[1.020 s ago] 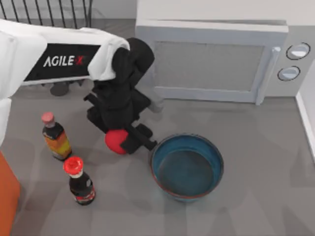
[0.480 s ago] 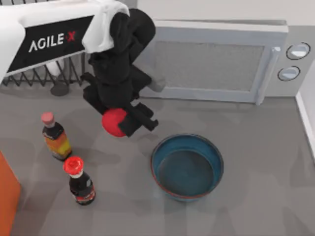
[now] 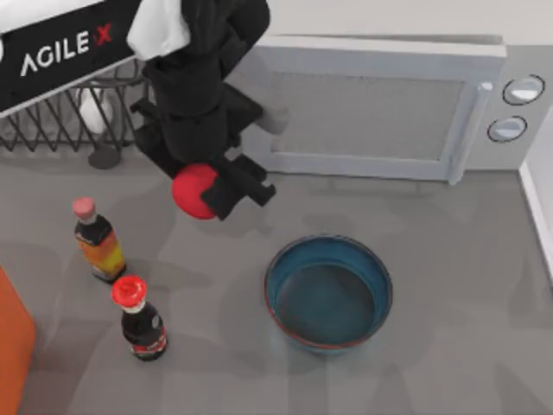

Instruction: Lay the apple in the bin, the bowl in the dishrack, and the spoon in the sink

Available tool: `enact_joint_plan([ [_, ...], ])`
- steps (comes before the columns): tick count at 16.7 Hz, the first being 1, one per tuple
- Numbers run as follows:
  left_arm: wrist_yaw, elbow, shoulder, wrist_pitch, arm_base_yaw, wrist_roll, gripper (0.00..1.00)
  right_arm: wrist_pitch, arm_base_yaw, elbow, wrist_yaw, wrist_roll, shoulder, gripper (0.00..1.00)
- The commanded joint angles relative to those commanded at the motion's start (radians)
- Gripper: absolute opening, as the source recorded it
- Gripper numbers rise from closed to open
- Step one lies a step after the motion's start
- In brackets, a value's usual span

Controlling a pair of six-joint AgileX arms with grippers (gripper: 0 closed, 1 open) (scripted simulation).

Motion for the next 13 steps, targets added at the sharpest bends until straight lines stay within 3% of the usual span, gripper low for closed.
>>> enact_joint_plan([
  [6,0.0,0.011,-0.068,0.003,0.074,0.105,0.0,0.0,0.0,0.0,0.0,0.0,0.0,1.0],
  [9,-0.004,0.007,-0.169,-0.009,0.186,0.291,0.0,0.0,0.0,0.0,0.0,0.0,0.0,1.0],
  [13,-0.02,-0.072,-0.321,-0.05,0.375,0.659,0.0,0.0,0.0,0.0,0.0,0.0,0.0,1.0],
])
